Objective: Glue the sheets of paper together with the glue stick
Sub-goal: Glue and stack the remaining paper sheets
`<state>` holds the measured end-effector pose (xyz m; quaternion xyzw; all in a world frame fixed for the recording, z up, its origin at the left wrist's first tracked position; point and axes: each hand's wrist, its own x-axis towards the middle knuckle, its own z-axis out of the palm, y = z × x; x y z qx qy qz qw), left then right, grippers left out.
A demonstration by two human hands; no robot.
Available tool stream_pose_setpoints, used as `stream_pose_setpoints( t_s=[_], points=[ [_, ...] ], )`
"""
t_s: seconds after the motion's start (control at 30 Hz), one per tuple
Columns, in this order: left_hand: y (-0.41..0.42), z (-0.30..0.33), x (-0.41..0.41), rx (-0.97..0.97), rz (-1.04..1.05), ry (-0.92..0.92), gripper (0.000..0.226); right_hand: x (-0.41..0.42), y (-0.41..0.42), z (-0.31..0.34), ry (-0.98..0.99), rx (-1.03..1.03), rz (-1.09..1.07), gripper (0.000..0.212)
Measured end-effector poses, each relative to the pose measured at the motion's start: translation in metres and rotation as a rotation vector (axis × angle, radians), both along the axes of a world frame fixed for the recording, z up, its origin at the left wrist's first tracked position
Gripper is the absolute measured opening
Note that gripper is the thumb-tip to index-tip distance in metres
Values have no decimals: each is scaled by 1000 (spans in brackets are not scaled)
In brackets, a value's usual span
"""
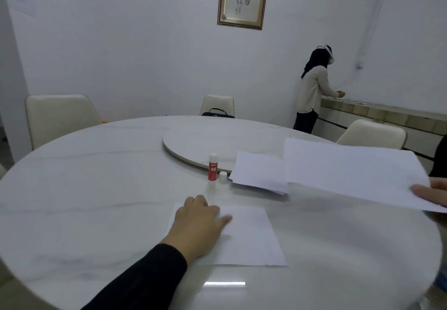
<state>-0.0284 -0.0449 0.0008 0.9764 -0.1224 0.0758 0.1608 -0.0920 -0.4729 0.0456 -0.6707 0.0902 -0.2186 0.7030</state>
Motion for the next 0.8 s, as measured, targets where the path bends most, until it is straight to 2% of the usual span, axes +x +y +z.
stream_pose_setpoints(
  t_s=[0.03,0.1,0.17,0.2,0.27,0.37,0.57,0.8],
  points=[
    [0,6,3,-156,20,-1,37,-18,58,27,-21,13,7,39],
    [8,22,6,-660,69,94,43,-12,110,33,23,25,117,7],
    [22,40,2,-1165,65,382,55,-1,149,27,51,-8,149,8],
    [31,46,-1,-1272,44,492,54,7,159,19,63,-20,167,8],
    [45,51,-7,-1238,13,552,40,18,187,4,118,-27,221,8],
    [63,48,-13,-1037,138,393,17,29,214,-9,179,-58,272,8],
    [82,25,-18,-878,282,212,17,35,230,-27,308,-146,261,13],
    [84,10,-21,-810,271,231,6,35,230,-39,345,-154,239,13]
  ],
)
